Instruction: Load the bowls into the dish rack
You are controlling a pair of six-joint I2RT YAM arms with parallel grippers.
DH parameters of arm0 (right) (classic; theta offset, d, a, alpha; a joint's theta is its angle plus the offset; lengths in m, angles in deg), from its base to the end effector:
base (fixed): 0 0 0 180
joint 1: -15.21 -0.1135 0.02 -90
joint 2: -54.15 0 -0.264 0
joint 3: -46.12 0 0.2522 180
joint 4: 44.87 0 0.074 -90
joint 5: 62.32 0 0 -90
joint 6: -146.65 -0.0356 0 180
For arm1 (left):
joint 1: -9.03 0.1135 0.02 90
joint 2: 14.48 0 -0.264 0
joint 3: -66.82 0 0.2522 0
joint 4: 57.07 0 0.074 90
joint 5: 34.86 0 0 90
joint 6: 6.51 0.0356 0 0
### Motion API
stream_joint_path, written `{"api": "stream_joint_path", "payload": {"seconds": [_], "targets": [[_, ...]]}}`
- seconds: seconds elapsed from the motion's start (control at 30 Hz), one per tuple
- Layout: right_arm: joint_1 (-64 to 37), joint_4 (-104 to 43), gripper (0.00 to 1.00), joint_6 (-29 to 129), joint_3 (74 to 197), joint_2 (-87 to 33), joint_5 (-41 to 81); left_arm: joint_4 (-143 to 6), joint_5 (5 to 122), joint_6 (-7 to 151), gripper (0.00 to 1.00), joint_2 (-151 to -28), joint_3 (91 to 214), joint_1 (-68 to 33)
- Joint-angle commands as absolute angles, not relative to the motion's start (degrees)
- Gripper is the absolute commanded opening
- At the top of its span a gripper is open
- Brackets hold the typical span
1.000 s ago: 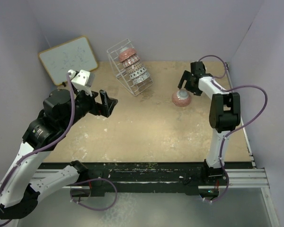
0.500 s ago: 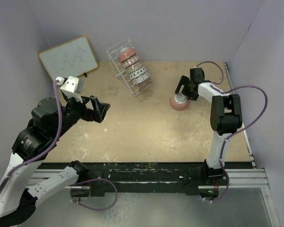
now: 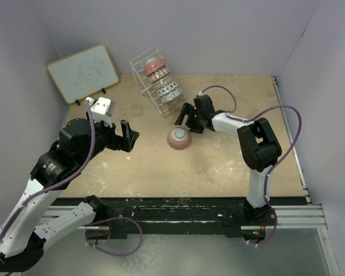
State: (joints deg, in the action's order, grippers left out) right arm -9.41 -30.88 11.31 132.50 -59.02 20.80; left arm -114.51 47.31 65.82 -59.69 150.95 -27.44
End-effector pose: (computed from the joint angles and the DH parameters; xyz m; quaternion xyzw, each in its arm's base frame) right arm 0.3908 0.1838 0.1711 0.1386 0.8972 0.2830 0.3093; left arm 0.1105 -0.0757 0.4246 0.0929 0.8054 -0.2158 0.5441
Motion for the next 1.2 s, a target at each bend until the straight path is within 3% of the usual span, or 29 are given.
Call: {"api": "stream_joint_path", "payload": {"seconds": [0.0,0.23,0.6,0.87,1.17], "targets": [[-10.27,-33.01,0.9,6.68,131.79,-55.16,22.06,-108.61,48.73,64.68,0.99,-61.76,147.67,-27.59],[-9.86,-29.85,1.0,9.02,131.7,-46.7,23.56,-99.03,51.76,62.2,0.99,-68.53,140.42,-27.62],[-0.95,-27.89,1.0,14.07,123.88,-37.54,18.37,-83.89,56.59,52.81,0.99,-88.98,137.35,-27.55],[-0.26,-28.17,1.0,17.32,121.56,-36.38,14.1,-76.19,57.24,44.96,1.0,-100.48,137.62,-27.52],[0.72,-28.97,1.0,18.8,118.07,-33.22,12.48,-70.74,55.36,37.81,1.0,-106.77,134.76,-27.39]]}}
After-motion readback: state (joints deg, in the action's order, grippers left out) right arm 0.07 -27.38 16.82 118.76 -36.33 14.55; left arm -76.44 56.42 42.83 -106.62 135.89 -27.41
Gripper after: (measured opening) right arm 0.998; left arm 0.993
